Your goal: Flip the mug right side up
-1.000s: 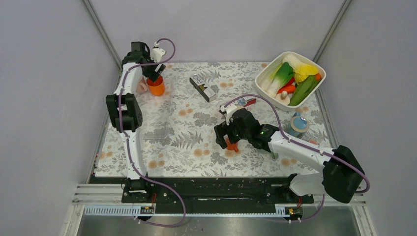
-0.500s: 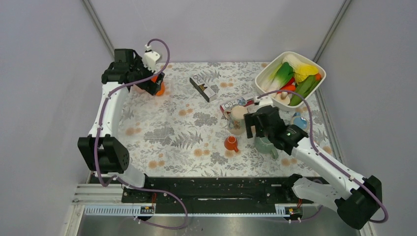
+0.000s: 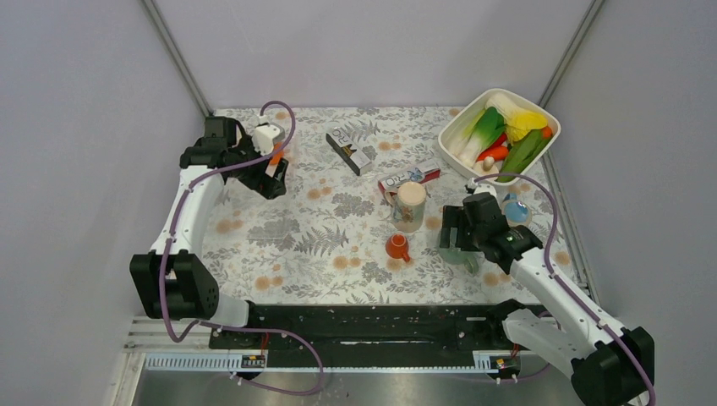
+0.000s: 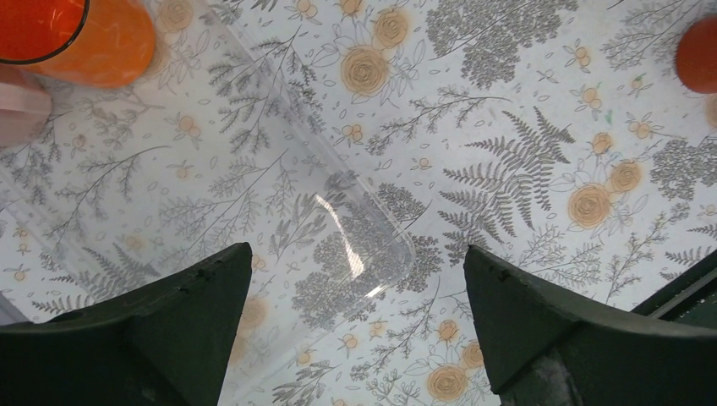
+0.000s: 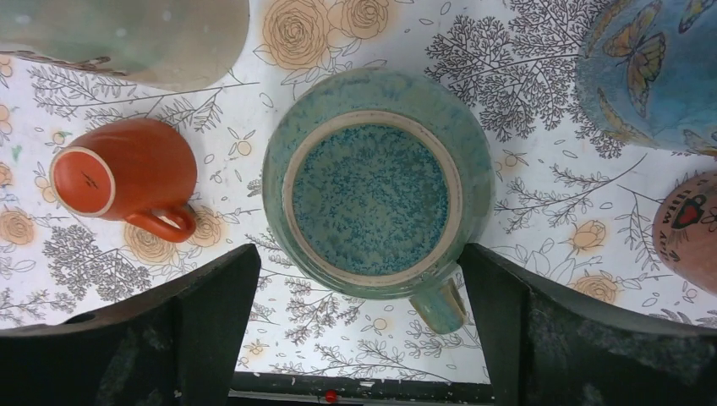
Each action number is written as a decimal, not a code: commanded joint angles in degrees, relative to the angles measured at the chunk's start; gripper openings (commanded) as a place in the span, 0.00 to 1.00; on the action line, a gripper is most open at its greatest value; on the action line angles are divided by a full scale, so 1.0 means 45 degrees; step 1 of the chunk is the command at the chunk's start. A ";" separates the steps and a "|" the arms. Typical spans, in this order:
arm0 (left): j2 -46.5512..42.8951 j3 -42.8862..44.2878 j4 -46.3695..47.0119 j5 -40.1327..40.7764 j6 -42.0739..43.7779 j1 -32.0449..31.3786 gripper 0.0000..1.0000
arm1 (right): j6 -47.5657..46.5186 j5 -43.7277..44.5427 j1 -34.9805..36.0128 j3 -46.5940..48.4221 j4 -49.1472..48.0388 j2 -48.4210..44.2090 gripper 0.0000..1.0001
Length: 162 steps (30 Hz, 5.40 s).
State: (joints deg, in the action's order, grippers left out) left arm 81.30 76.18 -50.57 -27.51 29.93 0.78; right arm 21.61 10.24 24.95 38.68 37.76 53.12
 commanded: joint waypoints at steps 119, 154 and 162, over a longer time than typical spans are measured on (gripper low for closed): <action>-0.3194 0.1547 0.1831 -0.8758 -0.4990 -0.4899 0.63 | 0.2232 -1.1833 0.2170 0.9967 -1.0524 0.4978 0.00; 0.5746 0.6521 -0.1121 0.5221 -0.2068 0.1967 0.00 | -0.3576 -0.4290 0.2044 0.6347 -0.4637 0.3712 0.99; 0.7724 0.8087 -0.1157 0.6859 -0.2458 0.1898 0.00 | -0.4232 -0.4105 0.2045 0.5825 -0.4607 0.3703 0.99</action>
State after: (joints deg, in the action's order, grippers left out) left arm 114.89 106.13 -59.81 -3.11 20.47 9.28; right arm 5.21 -9.54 34.33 65.73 18.35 70.61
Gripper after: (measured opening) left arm 0.184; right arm 0.993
